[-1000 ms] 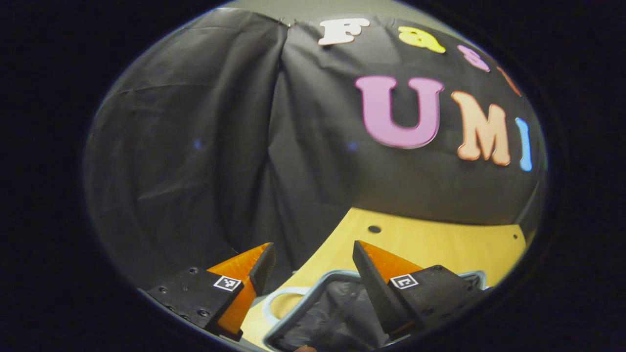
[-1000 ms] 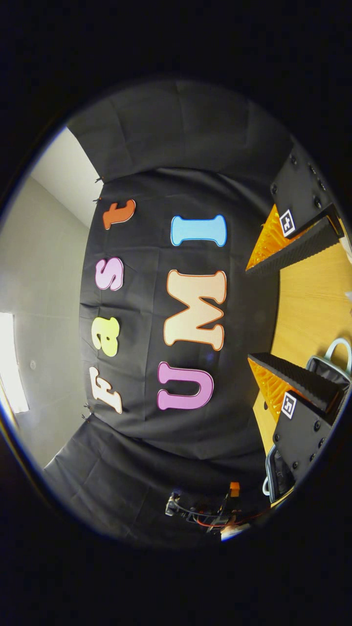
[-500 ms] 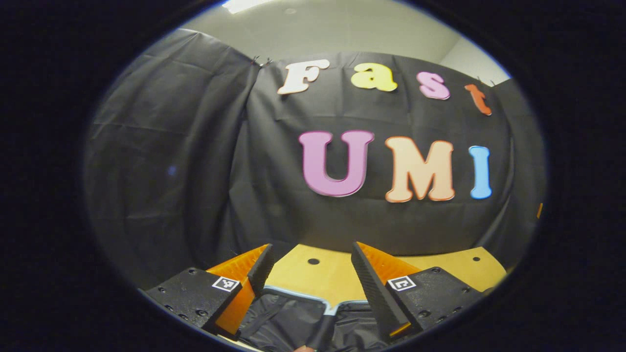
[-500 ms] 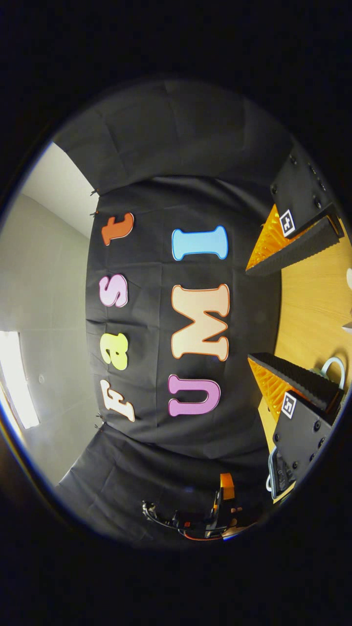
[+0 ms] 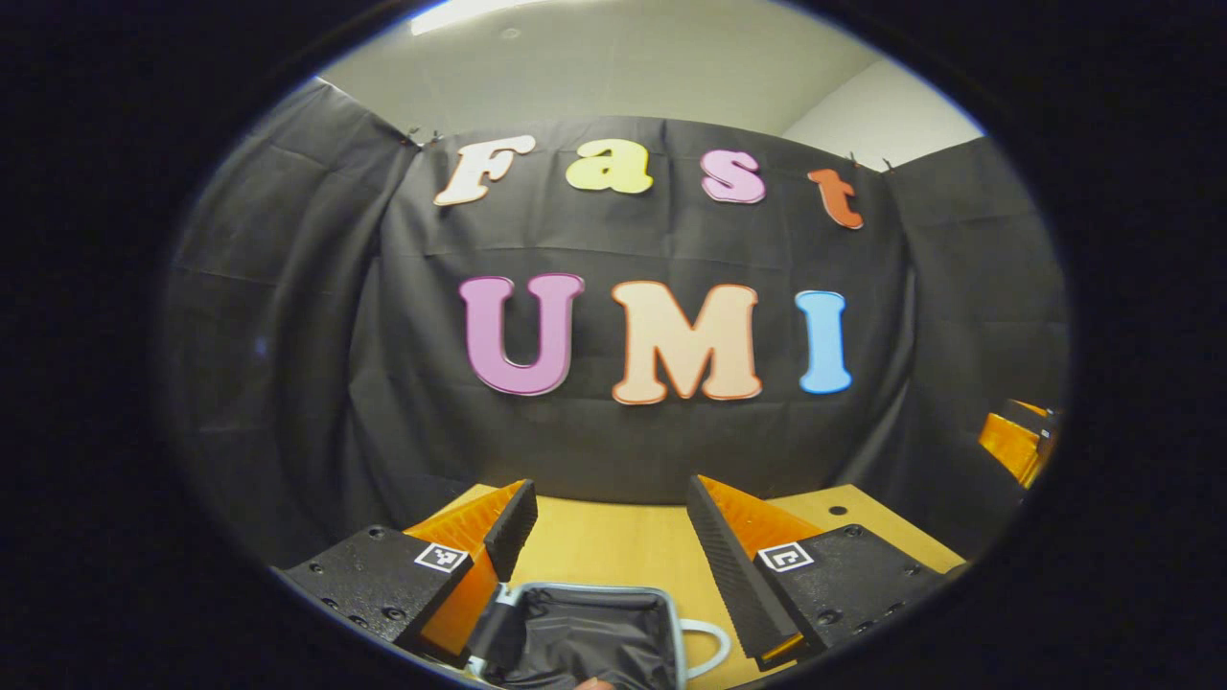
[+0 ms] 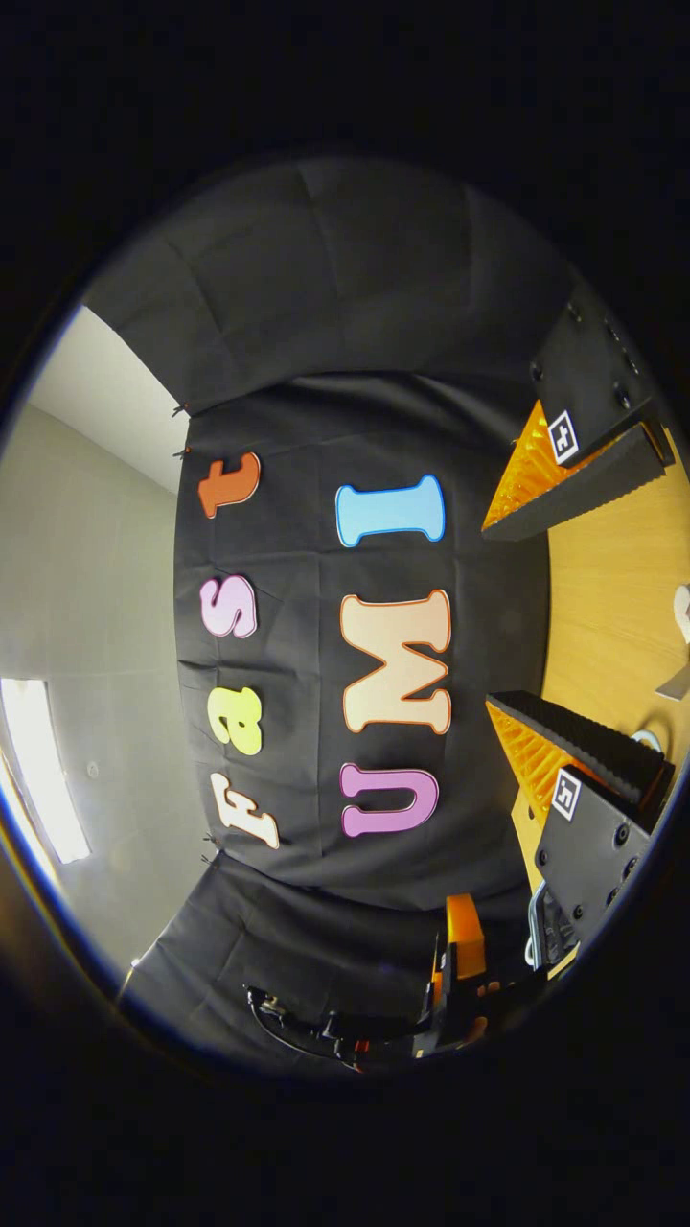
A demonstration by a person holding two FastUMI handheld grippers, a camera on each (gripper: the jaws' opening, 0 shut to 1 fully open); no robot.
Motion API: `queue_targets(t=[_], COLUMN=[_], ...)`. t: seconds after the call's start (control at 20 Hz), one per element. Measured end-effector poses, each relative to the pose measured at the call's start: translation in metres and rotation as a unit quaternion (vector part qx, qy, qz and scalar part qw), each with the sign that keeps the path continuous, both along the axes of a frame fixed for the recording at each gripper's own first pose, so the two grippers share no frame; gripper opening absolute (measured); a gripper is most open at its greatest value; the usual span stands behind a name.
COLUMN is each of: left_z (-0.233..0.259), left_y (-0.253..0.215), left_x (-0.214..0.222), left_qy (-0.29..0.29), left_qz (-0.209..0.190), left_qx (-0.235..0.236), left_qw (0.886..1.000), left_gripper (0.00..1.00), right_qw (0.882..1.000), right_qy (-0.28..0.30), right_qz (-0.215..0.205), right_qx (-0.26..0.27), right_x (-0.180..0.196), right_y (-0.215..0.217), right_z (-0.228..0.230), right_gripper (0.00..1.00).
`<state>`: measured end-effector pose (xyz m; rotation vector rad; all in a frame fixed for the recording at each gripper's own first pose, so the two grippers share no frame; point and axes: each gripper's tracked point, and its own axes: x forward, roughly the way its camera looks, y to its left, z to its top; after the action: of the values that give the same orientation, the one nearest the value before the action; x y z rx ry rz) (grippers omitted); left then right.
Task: First open the suitcase, pack the skin care products into it, and then close the suitcase.
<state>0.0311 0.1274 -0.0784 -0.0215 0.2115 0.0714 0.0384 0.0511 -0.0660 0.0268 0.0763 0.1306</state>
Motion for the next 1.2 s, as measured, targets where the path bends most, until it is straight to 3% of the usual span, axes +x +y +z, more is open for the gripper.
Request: queue_targets(t=[0.6, 1.2], left_z=[-0.066, -0.193], left_y=[-0.132, -0.212], left_x=[-0.013, -0.047], left_qy=[0.060, 0.193], left_qz=[-0.075, -0.123], left_qx=[-0.056, -0.077], left_qw=[0.994, 0.970], left_gripper=[0.94, 0.94], right_qw=[1.000, 0.998], right_qy=[0.009, 0.022], right_qz=[-0.015, -0.035], right_qx=[-0.018, -0.052], right_x=[-0.018, -0.035], right_y=[-0.065, -0.109], right_z=[-0.005, -0.013], right_gripper=[0.99, 0.99])
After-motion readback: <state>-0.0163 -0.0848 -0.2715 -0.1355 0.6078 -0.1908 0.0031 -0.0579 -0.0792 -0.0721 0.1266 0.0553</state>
